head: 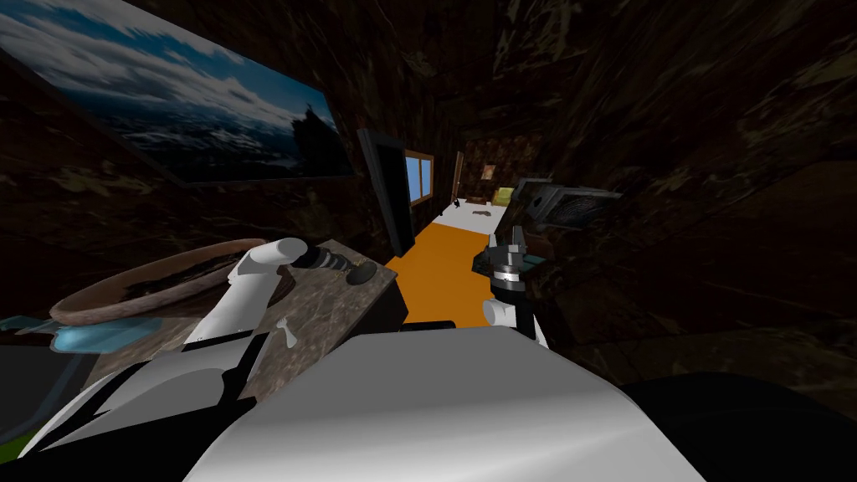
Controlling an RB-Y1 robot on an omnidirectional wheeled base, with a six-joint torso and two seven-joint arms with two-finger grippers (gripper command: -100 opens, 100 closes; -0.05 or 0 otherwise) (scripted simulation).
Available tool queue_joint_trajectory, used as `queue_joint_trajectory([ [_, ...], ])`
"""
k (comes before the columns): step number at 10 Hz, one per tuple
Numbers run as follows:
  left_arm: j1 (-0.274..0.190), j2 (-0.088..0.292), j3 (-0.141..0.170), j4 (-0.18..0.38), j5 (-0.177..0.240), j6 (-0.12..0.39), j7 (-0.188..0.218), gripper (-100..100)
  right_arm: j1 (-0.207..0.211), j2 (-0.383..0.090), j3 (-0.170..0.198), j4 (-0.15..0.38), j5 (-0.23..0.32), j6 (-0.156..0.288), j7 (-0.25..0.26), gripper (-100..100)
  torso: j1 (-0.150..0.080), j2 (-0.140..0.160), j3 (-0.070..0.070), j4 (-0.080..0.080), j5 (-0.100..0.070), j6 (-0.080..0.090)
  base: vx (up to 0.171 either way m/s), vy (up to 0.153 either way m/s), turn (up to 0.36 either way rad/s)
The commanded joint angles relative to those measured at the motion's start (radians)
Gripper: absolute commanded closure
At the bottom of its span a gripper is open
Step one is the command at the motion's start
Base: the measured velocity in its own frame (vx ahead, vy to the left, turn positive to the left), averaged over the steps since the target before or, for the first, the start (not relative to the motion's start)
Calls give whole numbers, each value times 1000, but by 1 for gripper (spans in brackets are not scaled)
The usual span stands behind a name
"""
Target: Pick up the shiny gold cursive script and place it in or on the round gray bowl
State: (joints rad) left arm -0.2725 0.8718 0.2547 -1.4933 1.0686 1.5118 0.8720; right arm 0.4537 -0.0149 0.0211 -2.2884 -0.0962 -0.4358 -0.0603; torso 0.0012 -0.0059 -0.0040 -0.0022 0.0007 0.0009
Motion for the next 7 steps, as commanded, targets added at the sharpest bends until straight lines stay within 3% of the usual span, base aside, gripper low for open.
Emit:
queue_joint_trajectory([
  [1,0,0,0,0,0,0,0,-100,0,0,0,0,0,0,0,0,0,0,0,0,0,0,9,2,-1],
  [4,0,0,0,0,0,0,0,-100,0,0,0,0,0,0,0,0,-1,4,2,1,0,0,0,0,0],
  [5,0,0,0,0,0,0,0,0,0,0,0,0,0,0,0,0,-1,4,3,1,0,0,0,0,0],
  [6,-7,25,13,-30,24,35,27,-100,0,0,0,0,0,0,0,0,-1,4,3,1,0,0,15,0,24],
  [7,-10,34,18,-40,32,46,36,-100,0,0,0,0,0,0,0,0,-1,4,2,1,-1,0,25,-1,31],
])
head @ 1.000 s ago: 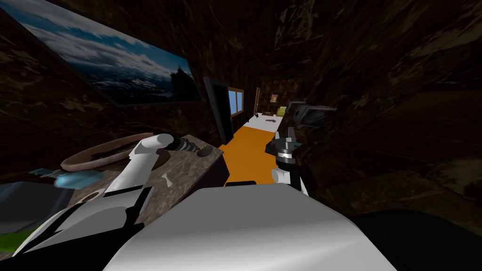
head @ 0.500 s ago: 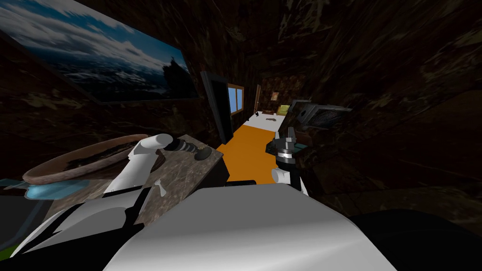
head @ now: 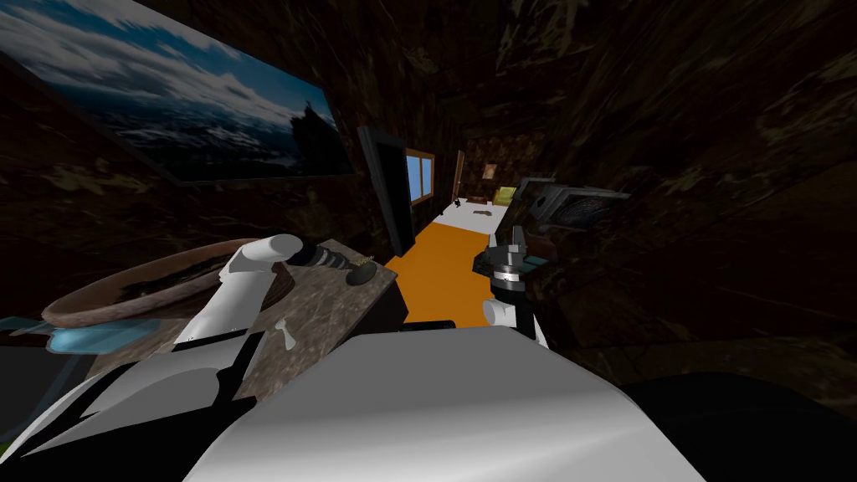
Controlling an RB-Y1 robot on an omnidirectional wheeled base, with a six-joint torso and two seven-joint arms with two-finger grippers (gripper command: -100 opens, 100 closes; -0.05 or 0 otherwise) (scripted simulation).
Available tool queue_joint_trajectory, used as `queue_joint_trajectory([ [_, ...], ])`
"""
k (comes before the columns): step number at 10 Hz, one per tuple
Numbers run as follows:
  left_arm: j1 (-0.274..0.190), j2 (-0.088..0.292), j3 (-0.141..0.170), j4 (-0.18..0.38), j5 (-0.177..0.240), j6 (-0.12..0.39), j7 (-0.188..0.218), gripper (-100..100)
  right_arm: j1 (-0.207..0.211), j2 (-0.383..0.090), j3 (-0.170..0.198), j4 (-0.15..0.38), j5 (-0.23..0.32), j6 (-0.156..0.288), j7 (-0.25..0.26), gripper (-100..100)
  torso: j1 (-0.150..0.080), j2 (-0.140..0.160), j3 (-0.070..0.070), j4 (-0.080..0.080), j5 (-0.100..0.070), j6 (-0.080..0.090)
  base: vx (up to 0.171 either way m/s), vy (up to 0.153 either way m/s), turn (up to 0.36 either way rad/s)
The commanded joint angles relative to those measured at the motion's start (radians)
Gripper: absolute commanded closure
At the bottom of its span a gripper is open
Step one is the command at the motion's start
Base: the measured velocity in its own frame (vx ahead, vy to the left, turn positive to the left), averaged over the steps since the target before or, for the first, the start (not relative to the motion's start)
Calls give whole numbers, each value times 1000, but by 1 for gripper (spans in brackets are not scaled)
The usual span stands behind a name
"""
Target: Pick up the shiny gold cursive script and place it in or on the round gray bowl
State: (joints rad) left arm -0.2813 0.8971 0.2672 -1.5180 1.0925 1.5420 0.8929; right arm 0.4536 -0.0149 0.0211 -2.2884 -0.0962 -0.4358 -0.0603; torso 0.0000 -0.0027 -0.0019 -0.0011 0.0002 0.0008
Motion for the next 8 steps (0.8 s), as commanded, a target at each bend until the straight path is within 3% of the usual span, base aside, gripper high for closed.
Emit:
queue_joint_trajectory([
  [1,-4,17,10,-25,16,28,24,-100,0,0,0,0,0,0,0,0,0,0,0,0,0,0,18,-3,14],
  [4,-16,59,32,-75,55,86,68,-100,0,0,0,0,0,0,0,0,0,0,0,0,0,0,20,-3,21],
  [5,-14,51,27,-63,47,71,56,-100,0,0,0,0,0,0,0,0,0,0,0,0,0,0,10,0,6],
  [6,-15,52,29,-65,49,76,59,0,0,0,0,0,0,0,0,0,0,0,0,0,0,0,0,0,0],
  [8,-15,52,29,-64,49,76,59,0,0,0,0,0,0,0,0,0,0,1,1,0,0,0,0,0,0],
])
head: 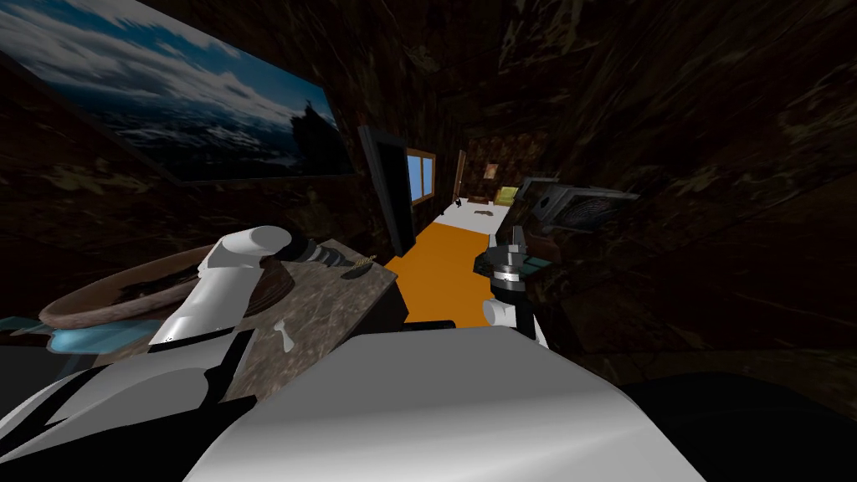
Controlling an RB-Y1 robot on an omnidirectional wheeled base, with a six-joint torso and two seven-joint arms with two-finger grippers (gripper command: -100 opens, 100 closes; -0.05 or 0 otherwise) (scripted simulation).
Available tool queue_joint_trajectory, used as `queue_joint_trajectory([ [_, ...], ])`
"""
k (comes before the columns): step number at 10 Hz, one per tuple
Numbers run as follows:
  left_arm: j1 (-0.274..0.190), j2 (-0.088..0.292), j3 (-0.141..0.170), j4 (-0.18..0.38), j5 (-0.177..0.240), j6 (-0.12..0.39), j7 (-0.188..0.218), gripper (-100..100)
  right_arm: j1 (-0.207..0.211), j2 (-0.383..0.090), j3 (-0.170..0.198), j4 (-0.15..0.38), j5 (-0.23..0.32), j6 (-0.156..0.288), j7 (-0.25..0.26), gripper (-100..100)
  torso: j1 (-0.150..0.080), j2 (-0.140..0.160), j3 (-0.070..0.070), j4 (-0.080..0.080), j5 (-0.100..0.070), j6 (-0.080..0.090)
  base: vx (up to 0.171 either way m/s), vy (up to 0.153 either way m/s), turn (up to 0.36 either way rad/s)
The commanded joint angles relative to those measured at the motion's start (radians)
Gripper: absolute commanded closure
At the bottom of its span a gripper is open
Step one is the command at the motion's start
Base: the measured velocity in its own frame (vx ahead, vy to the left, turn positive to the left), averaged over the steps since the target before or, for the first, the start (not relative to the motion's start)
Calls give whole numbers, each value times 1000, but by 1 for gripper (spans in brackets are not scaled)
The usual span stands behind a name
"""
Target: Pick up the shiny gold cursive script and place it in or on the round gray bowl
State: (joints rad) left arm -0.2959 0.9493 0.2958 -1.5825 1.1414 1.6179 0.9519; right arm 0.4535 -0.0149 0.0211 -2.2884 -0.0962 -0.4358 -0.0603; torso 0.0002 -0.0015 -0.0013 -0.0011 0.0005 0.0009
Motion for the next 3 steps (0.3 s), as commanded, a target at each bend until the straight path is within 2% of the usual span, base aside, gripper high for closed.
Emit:
queue_joint_trajectory([
  [1,0,0,0,0,0,0,0,0,0,0,0,0,0,0,0,0,0,0,0,0,0,0,0,0,0],
  [3,0,0,0,0,0,0,0,0,0,0,0,0,0,0,0,0,0,0,0,0,0,0,0,0,0],
])
